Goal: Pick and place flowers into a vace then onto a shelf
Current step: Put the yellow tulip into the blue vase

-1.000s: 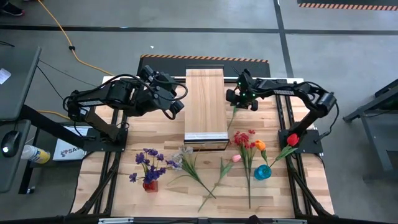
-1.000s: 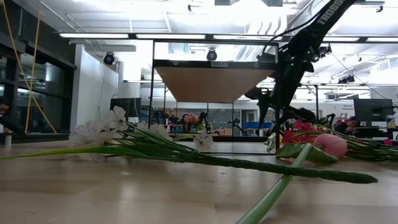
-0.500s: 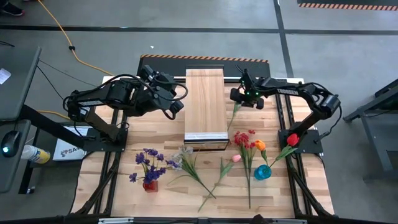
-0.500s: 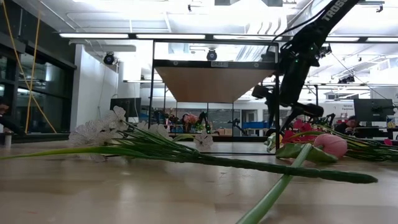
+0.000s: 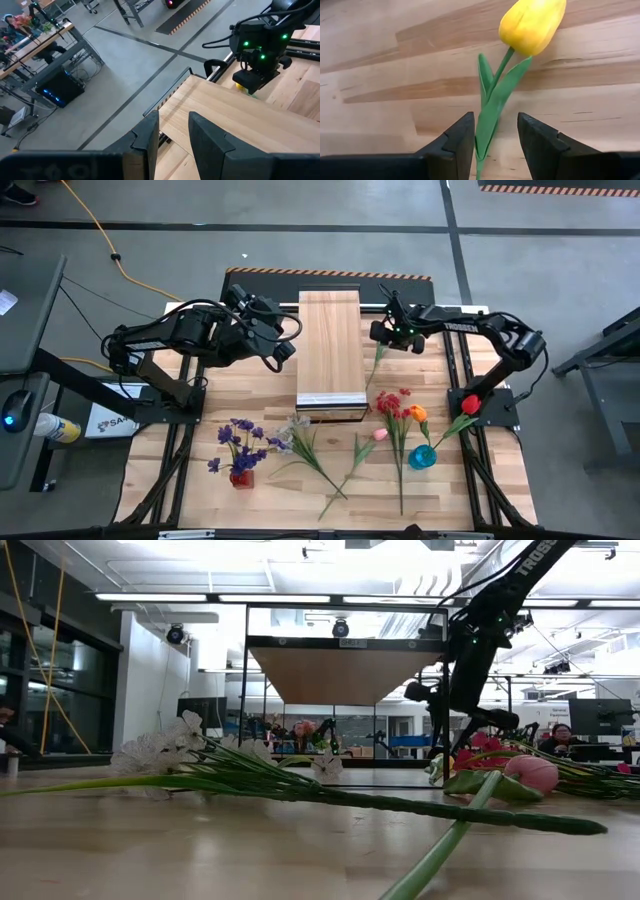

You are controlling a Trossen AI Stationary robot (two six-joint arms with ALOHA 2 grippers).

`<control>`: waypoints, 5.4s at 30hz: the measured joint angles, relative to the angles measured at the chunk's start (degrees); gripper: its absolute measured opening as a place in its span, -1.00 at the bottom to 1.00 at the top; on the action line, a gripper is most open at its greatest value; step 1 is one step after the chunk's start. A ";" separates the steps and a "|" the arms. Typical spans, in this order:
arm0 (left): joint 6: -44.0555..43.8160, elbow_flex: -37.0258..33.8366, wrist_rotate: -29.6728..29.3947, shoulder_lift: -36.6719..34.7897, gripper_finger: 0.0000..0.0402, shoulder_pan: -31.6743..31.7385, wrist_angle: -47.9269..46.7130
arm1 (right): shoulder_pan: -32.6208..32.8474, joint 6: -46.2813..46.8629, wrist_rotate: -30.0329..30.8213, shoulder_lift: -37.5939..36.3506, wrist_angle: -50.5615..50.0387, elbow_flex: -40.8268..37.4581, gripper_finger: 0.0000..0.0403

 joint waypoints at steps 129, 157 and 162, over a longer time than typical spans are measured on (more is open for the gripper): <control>-0.02 0.02 0.81 0.04 -0.31 0.00 0.02 | -13.66 -3.39 -58.46 -53.95 29.41 25.37 -0.99; -0.04 0.01 0.80 0.04 -0.31 0.00 0.02 | -13.66 -38.58 -59.57 -68.38 -21.65 31.82 -0.99; -0.04 0.02 0.80 0.04 -0.31 0.00 0.02 | -14.06 -36.93 -57.98 -73.26 -21.64 31.85 -0.99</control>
